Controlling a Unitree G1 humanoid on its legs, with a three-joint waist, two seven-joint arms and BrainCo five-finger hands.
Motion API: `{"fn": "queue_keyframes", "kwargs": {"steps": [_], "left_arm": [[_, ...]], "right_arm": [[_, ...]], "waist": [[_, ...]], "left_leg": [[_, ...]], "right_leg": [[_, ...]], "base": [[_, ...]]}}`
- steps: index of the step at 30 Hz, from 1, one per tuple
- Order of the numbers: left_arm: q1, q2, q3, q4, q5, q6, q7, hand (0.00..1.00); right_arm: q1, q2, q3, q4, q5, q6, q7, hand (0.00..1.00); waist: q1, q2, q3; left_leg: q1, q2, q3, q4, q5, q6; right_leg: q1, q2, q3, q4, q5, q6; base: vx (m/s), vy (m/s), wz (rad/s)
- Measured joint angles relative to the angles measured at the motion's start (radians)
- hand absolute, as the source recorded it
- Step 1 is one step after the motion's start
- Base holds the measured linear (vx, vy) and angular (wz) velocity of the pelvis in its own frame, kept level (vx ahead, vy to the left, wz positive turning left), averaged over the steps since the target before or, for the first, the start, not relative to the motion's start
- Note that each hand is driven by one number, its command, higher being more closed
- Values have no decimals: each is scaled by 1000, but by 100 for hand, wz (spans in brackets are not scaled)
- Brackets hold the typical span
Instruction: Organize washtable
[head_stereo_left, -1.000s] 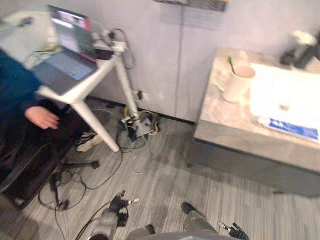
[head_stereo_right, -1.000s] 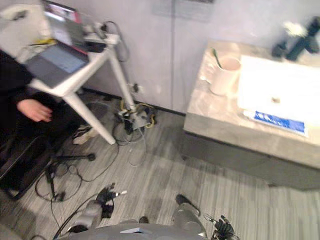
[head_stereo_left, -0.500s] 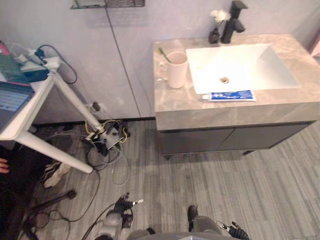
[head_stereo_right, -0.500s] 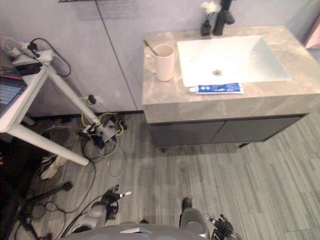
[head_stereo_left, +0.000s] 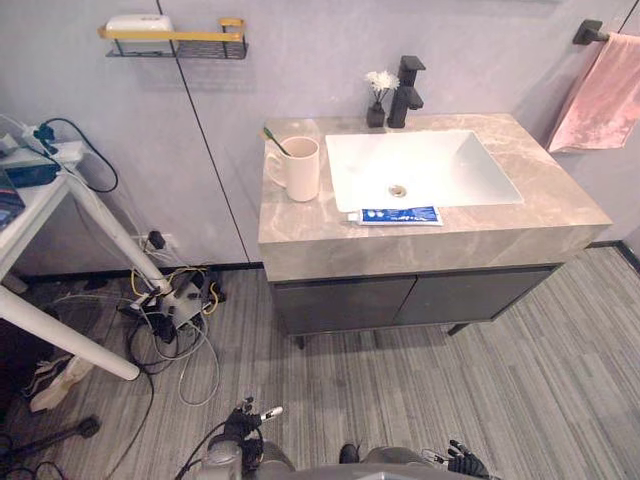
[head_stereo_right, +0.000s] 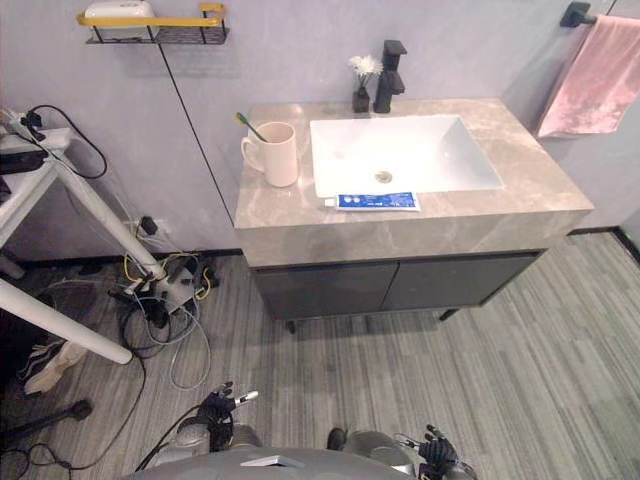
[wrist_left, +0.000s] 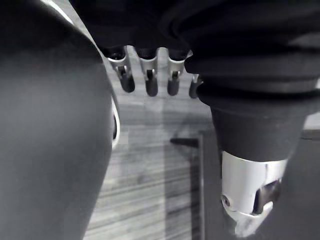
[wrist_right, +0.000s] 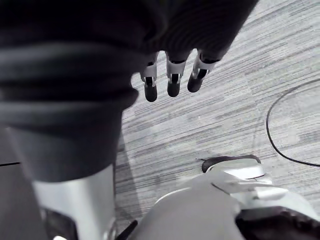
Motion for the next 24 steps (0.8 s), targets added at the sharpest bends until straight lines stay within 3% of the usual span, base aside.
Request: {"fn": "queue_keyframes", "kwargs": {"steps": [1,2,4,5,6,10,13,15,16,17,19,21,22,23,24], "left_arm": [[1,-2,0,0,-3,-2,0,0],[1,-7,1,-1,-7,-7,0,0],[1,-8,1,2,-6,-9,2,0],[1,-11,5,2,-7,-11,3,0],[1,-12,6,5,-6,-11,2,0],[-15,-10,7,40,-5,-11,0,0],[-14,-16,1,48,-3,2,0,0],[-15,-11,-30,47,-3,4,2,0],[-16,1,-65,47,-3,6,3,0],[-23,12,-103,47,-3,6,5,0],[-34,18,-130,44,-3,6,9,0],[-48,18,-131,38,-4,0,14,0],[-50,18,-131,39,-4,-1,18,0],[-48,17,-131,40,-4,-3,19,0],[-47,8,-131,47,-5,-1,20,0]], "right_arm": [[-1,0,0,0,-1,0,0,0],[3,-6,-1,0,-1,-1,3,0],[4,-10,-2,-1,-2,-4,4,0],[8,-11,-1,0,-3,-4,4,0],[8,-12,1,0,-5,-4,5,0],[12,-3,-10,1,-12,-6,7,0],[-2,-5,-10,-2,-13,-10,15,0],[-13,-10,-7,-6,-28,-11,16,0],[-13,-9,-7,-15,-29,-13,15,0],[-12,-9,-2,-35,-31,-11,14,0],[-11,-8,3,-46,-30,-14,13,0],[-12,1,3,-50,-28,-18,11,0],[-10,5,0,-49,-27,-19,7,0],[-6,11,-2,-45,-27,-18,4,0],[-8,10,-9,-40,-27,-18,4,0]], "waist": [[3,3,3],[5,10,7],[7,19,5],[25,17,1],[35,13,-18],[26,-6,-40],[38,-14,-50],[26,-10,-48],[14,-9,-42],[0,-7,-36],[-16,-2,-28],[-28,-10,-25],[-30,-18,-29],[-29,-48,-34],[-28,-37,-28]], "left_leg": [[-11,-32,-6,-47,0,1],[-21,-87,-4,-218,5,-4],[-14,-117,-19,-396,34,1],[-4,-142,-31,-452,103,5],[11,-178,-39,-495,130,25],[17,-239,-19,-514,105,82],[112,-297,43,-595,85,99],[190,-315,71,-629,73,117],[226,-317,69,-634,69,122],[271,-316,58,-650,68,125],[319,-305,37,-674,68,125],[335,-294,8,-675,69,124],[337,-296,-7,-674,70,110],[341,-310,-27,-671,58,81],[344,-300,-43,-672,45,60]], "right_leg": [[1,-8,1,-3,0,0],[-5,-25,2,-4,-5,9],[-9,-26,11,-3,-15,23],[-11,-31,35,-3,-22,36],[-20,-48,57,-4,-29,52],[-26,-108,67,10,-58,113],[-88,-158,110,210,-114,175],[-205,-182,83,518,-76,249],[-241,-203,47,626,-58,247],[-269,-222,6,719,-74,221],[-294,-236,-30,728,-103,179],[-299,-237,-33,600,-110,167],[-292,-249,-26,456,-74,170],[-283,-267,-12,326,16,158],[-256,-252,-5,308,-16,150]], "base": [[19,107,-15],[48,114,-12],[118,131,-19],[247,165,-42],[273,169,-38],[326,186,-2],[347,153,-43],[238,71,-32],[190,18,2],[141,-9,17],[40,-32,28],[-41,-55,46],[54,-154,44],[136,-226,38],[142,-220,18]]}}
